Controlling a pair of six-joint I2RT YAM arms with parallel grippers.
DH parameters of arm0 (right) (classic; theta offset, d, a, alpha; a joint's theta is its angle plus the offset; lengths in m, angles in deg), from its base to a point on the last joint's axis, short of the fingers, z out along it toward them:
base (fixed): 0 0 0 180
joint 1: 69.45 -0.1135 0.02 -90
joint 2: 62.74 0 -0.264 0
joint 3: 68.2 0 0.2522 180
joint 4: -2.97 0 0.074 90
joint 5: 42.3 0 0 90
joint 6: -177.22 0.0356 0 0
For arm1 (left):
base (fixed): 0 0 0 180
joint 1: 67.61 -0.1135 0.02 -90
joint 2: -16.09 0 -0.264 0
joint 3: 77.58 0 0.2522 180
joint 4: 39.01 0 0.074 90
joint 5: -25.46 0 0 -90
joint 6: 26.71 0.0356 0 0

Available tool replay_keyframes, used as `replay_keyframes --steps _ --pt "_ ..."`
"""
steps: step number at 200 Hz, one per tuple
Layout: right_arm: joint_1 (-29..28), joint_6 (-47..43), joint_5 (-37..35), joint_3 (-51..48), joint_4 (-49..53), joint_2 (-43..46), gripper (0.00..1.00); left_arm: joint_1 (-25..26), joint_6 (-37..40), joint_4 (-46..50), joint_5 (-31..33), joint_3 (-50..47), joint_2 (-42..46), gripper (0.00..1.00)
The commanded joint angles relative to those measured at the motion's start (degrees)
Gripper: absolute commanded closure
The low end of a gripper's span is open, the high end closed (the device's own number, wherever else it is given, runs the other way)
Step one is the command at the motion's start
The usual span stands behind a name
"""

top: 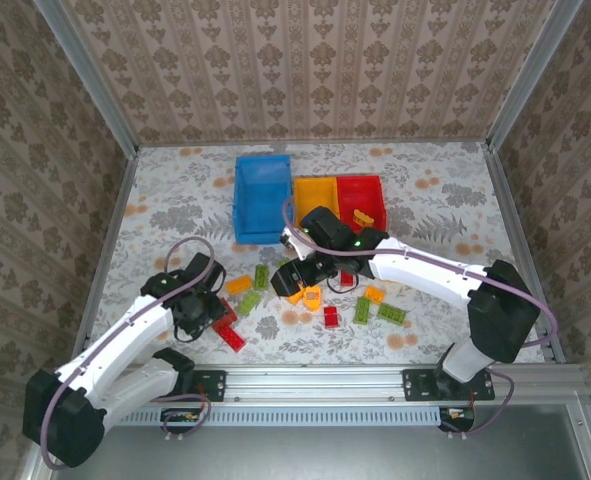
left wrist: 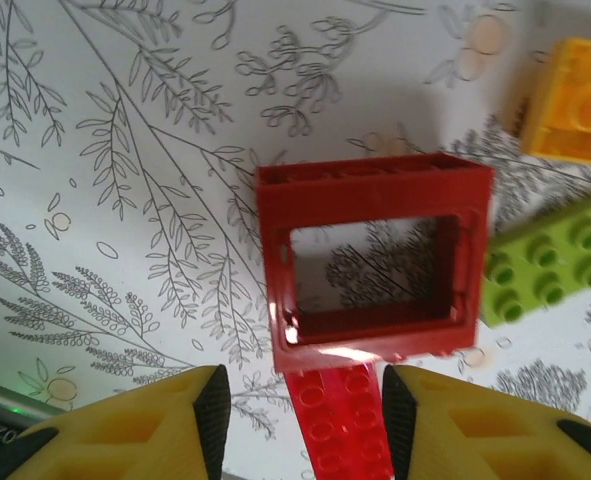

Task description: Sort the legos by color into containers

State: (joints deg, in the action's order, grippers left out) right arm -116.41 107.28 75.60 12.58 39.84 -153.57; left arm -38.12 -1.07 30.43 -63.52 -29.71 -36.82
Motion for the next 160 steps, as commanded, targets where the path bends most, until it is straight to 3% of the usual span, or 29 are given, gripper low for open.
replay_keyframes --steps 1,48,99,160 --pt "0.0 -2.9 6.1 1.9 -0.2 -0.9 0.25 -3.0 1.1 -4.5 -3.6 -2.1 -0.4 0.56" --pt "-1.3 -3.5 7.9 3.6 -0.3 -1.8 0.24 -9.0 6.0 -7.8 -5.2 -4.5 -2.8 0.63" --pt "-2.2 -3.2 8.5 6.0 -0.2 -3.3 0.24 -9.5 8.4 -11.5 -5.2 -5.5 -6.4 0.77" --pt "-2.1 -2.4 7.1 7.0 -0.6 -3.8 0.25 -9.5 11.6 -7.9 -2.5 -3.1 -6.5 0.90"
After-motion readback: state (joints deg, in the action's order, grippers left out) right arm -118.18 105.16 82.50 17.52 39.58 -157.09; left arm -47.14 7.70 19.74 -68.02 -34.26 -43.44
